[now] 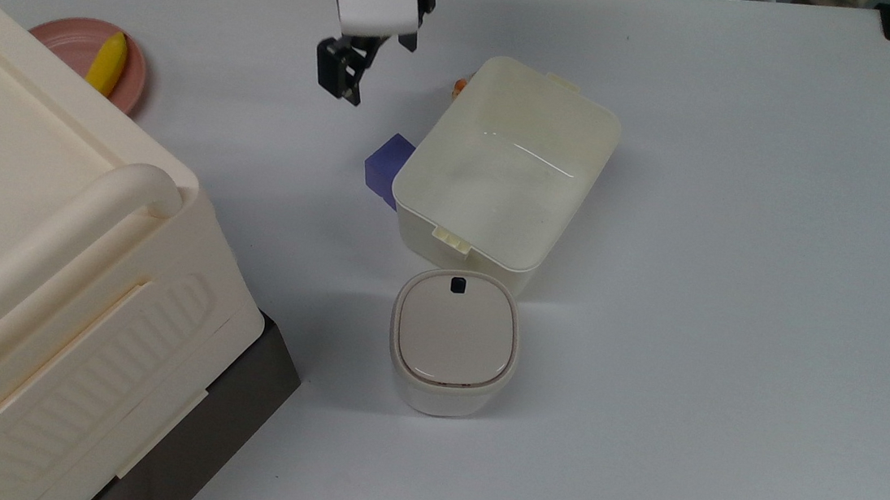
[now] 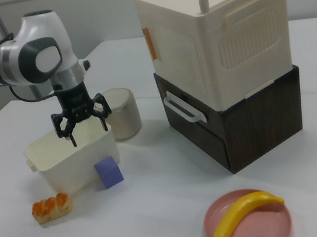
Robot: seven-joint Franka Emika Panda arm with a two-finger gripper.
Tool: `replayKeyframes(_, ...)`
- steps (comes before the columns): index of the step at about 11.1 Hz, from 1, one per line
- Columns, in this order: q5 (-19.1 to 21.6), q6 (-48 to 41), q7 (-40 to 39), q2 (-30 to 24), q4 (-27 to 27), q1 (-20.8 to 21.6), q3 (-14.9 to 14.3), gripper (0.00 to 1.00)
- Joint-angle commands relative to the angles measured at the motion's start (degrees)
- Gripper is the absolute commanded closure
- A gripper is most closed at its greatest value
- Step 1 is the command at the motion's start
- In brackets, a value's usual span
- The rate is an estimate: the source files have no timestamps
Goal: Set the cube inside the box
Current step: 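Move the open gripper down over the purple cube beside the box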
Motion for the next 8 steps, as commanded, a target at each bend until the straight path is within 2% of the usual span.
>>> replayKeyframes(1, -1.56, 2.95, -1.1, 0.41, -2.41, 1.67, -0.05, 0.0)
replayKeyframes(3, -2.35, 6.02, -0.84, 1.1, -4.44, 2.63, -0.05, 0.0)
replayKeyframes(8, -5.15, 9.1, -0.66, 5.94, -3.92, 3.87, -0.05, 0.0)
